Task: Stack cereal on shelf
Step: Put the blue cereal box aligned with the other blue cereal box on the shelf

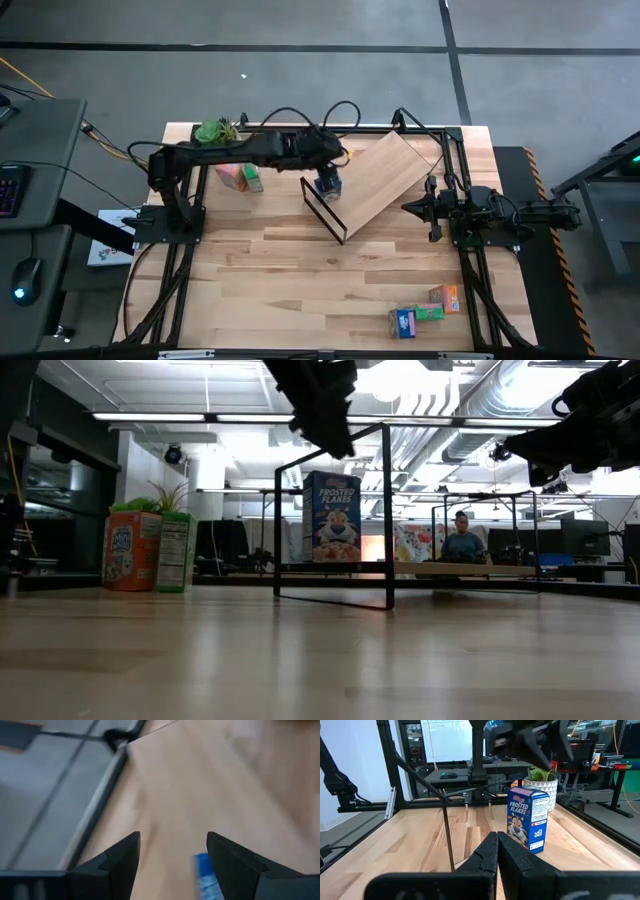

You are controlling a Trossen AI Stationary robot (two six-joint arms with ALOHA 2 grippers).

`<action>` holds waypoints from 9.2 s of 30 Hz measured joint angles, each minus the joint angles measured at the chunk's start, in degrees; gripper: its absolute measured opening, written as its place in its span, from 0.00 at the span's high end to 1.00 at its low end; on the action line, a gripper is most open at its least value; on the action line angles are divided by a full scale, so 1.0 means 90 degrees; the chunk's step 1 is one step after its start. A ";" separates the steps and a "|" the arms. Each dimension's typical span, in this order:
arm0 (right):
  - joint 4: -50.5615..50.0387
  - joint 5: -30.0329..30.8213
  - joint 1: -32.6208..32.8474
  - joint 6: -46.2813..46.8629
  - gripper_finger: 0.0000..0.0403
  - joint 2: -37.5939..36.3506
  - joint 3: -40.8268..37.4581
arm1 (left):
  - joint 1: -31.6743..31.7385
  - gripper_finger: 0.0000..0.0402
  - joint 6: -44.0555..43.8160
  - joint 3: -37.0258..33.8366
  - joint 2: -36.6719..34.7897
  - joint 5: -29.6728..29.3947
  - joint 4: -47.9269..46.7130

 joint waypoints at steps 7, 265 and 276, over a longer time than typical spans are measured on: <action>0.0000 0.0000 0.0002 0.0000 1.00 -0.0001 0.0001 | 0.0551 0.45 -0.0122 -0.0622 -0.0997 0.0112 -0.0234; -1.0152 0.3642 0.1733 0.4693 0.64 1.2451 1.4893 | -0.2033 0.45 -0.2627 -0.8243 -0.6331 0.1267 0.6697; -1.0134 0.3874 0.1790 0.3420 0.64 1.1680 1.4282 | -0.2033 0.45 -0.2346 -0.8243 -0.6331 0.1200 0.6725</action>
